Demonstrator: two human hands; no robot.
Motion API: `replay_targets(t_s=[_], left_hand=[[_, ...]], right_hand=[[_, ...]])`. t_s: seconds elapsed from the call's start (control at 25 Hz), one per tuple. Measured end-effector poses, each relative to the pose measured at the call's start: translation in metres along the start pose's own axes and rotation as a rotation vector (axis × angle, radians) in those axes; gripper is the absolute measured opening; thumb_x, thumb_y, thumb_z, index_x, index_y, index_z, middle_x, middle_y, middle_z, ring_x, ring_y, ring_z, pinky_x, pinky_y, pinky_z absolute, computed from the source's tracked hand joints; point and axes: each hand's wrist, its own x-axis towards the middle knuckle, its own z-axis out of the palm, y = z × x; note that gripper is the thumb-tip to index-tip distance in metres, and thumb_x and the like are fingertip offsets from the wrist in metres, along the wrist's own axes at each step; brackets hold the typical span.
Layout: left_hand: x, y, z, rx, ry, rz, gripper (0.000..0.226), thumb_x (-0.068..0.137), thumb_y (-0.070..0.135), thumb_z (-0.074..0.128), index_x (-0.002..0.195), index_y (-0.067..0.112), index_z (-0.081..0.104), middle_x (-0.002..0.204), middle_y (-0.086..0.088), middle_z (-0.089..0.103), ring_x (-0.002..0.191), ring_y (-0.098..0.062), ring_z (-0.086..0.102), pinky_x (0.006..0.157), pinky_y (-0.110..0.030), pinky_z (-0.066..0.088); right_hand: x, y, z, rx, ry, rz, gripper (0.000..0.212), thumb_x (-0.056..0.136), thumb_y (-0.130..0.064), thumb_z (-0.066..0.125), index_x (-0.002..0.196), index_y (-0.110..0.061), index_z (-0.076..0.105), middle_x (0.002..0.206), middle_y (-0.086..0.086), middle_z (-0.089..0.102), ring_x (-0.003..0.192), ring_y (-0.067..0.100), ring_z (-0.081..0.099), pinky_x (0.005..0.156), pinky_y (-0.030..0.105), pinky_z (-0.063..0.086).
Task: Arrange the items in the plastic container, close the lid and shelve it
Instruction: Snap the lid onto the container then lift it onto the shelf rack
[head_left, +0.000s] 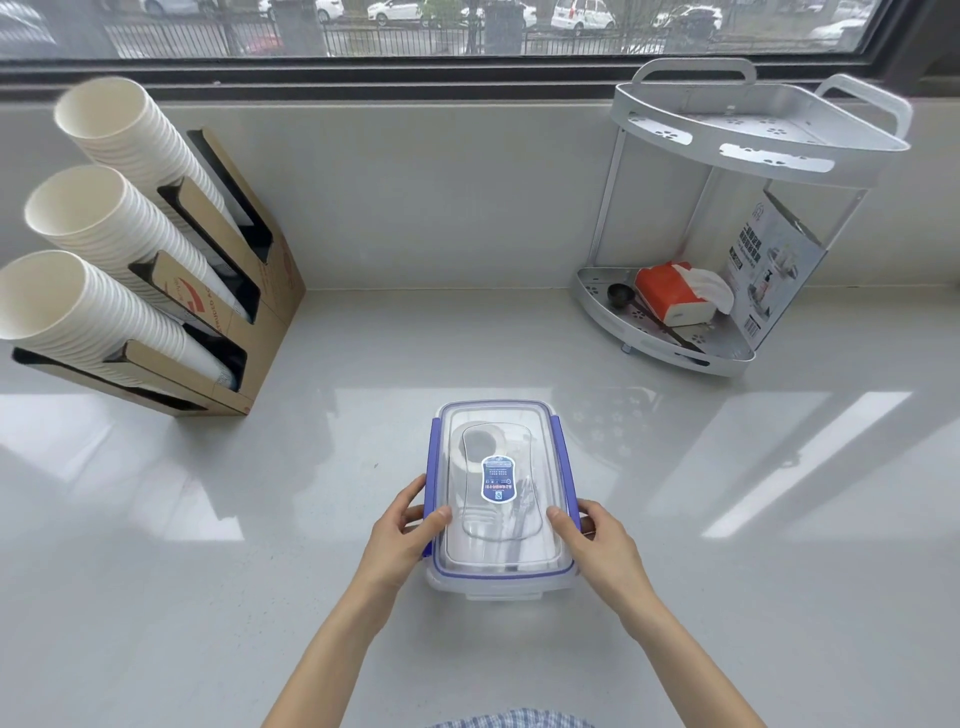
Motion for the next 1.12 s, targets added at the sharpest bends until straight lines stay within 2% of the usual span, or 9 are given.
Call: replay_targets(t_s=[0.12,0.32,0.48,0.6,0.68,0.8,0.92,1.0,1.12], left_hand=[[-0.002,0.003,0.005,-0.008,0.000,0.038,0.050,0.086,0.022,0.058,0.133,0.028,0.042,0.118,-0.010,0.061,0.100,-0.022,0.060,0.074,-0.022,0.049],[-0.007,0.021,0.011,-0.015,0.005,0.105,0.050,0.086,0.022,0.058,0.132,0.026,0.041,0.114,-0.008,0.062,0.096,-0.020,0.061,0.069,-0.018,0.048],[-0.004,0.049,0.016,-0.022,0.003,0.156,0.053,0.085,0.022,0.060,0.133,0.023,0.038,0.114,-0.010,0.063,0.098,-0.025,0.063,0.070,-0.020,0.050],[-0.004,0.075,0.024,-0.051,-0.019,0.191,0.053,0.084,0.022,0.060,0.131,0.021,0.036,0.105,-0.006,0.064,0.094,-0.025,0.063,0.076,-0.027,0.052],[-0.004,0.096,0.030,-0.081,-0.036,0.227,0.053,0.084,0.021,0.060,0.131,0.021,0.035,0.098,-0.002,0.064,0.089,-0.023,0.063,0.080,-0.030,0.051],[-0.007,0.126,0.039,-0.105,-0.074,0.283,0.055,0.084,0.019,0.061,0.131,0.020,0.033,0.099,-0.005,0.064,0.085,-0.020,0.062,0.086,-0.034,0.050],[-0.009,0.154,0.050,-0.112,-0.115,0.328,0.059,0.083,0.020,0.061,0.133,0.020,0.029,0.111,-0.015,0.062,0.086,-0.023,0.061,0.088,-0.034,0.049],[-0.010,0.170,0.058,-0.113,-0.134,0.354,0.061,0.083,0.021,0.061,0.134,0.020,0.028,0.117,-0.019,0.060,0.087,-0.024,0.060,0.087,-0.034,0.050],[-0.008,0.192,0.072,-0.114,-0.168,0.408,0.061,0.082,0.022,0.062,0.133,0.020,0.028,0.115,-0.018,0.061,0.085,-0.022,0.061,0.079,-0.030,0.052]], right_hand=[[0.002,-0.002,-0.005,-0.021,0.034,-0.068,0.031,0.086,-0.036,0.056,0.109,-0.015,0.060,0.100,0.008,0.067,0.089,0.022,0.060,0.065,0.015,0.043],[0.006,-0.017,-0.018,-0.013,0.055,-0.146,0.021,0.085,-0.037,0.057,0.095,-0.020,0.066,0.100,0.015,0.067,0.091,0.028,0.061,0.075,0.030,0.045],[0.009,-0.042,-0.036,0.030,0.074,-0.226,0.012,0.085,-0.033,0.059,0.079,-0.025,0.065,0.090,0.021,0.069,0.073,0.027,0.056,0.067,0.029,0.041],[0.014,-0.063,-0.055,0.054,0.081,-0.270,0.014,0.085,-0.032,0.059,0.075,-0.025,0.065,0.064,0.001,0.061,0.062,0.015,0.048,0.054,0.015,0.038],[0.019,-0.079,-0.069,0.079,0.094,-0.296,0.017,0.084,-0.032,0.061,0.069,-0.026,0.065,0.057,-0.008,0.054,0.057,0.011,0.044,0.050,0.014,0.036],[0.026,-0.101,-0.091,0.095,0.116,-0.348,0.022,0.083,-0.034,0.062,0.074,-0.016,0.069,0.067,0.002,0.053,0.065,0.014,0.044,0.063,0.028,0.035],[0.027,-0.123,-0.114,0.092,0.150,-0.409,0.023,0.083,-0.033,0.062,0.078,-0.012,0.071,0.070,0.006,0.055,0.068,0.017,0.046,0.067,0.030,0.035],[0.026,-0.138,-0.128,0.084,0.173,-0.440,0.019,0.083,-0.032,0.062,0.077,-0.017,0.072,0.071,0.016,0.062,0.070,0.017,0.049,0.068,0.030,0.037],[0.026,-0.160,-0.153,0.086,0.192,-0.477,0.020,0.084,-0.031,0.061,0.083,-0.015,0.073,0.099,0.029,0.067,0.076,0.017,0.052,0.073,0.032,0.040]])
